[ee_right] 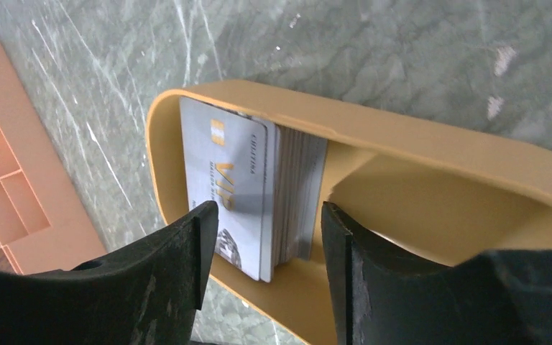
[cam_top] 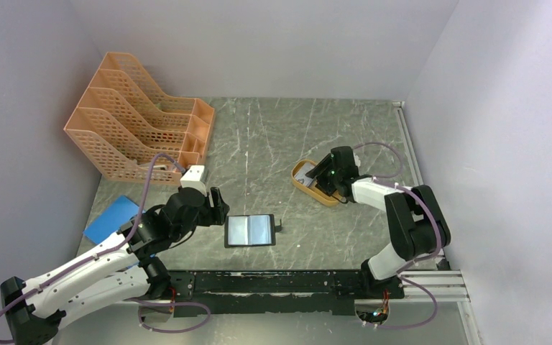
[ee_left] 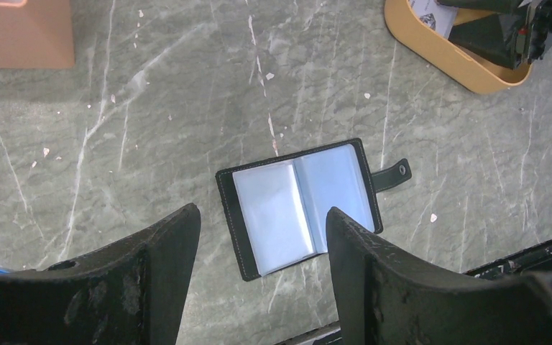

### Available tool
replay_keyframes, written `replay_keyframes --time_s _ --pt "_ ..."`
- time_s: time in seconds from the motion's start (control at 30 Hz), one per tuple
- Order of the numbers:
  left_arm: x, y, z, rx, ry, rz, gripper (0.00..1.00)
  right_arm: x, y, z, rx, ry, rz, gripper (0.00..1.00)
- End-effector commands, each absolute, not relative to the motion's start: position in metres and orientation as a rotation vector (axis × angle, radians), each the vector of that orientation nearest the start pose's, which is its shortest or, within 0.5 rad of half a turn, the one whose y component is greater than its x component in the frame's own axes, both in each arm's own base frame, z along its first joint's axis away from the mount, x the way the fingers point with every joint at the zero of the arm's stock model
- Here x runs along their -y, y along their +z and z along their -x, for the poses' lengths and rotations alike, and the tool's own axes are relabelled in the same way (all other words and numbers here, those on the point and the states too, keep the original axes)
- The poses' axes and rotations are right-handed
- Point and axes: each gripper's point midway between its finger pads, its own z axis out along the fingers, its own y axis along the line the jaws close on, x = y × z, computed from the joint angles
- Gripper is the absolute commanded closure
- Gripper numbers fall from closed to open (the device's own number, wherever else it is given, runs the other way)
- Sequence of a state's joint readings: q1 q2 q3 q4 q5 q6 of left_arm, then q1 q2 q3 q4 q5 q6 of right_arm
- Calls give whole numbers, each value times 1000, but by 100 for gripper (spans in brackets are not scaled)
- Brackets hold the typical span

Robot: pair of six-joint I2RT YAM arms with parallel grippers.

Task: Put the credit cards into the card holder
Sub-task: Pick up the credit card from the storage box.

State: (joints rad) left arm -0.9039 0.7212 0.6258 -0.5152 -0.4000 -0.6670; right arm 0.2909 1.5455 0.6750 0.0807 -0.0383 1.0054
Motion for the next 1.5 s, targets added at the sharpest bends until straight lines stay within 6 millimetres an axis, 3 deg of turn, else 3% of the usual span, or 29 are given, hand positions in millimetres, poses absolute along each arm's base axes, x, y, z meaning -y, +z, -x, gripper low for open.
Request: replay_keyframes --time_s 0.0,0.4,0.83,1.2,1.47 --pt "167 155 -195 -2164 -457 -16 31 -143 24 -350 -2359 587 -887 42" --pt "168 154 -196 -2168 -449 -20 31 -128 23 -335 -2353 547 -866 67" --pt "168 153 -195 -2172 -446 -21 31 -123 38 -334 -2303 582 -865 73" --pt "167 154 -195 -2169 -451 -17 31 -127 54 -338 -2275 621 -836 93" --pt "167 155 -195 -2164 -456 -15 31 -129 62 -339 -2264 643 -832 100"
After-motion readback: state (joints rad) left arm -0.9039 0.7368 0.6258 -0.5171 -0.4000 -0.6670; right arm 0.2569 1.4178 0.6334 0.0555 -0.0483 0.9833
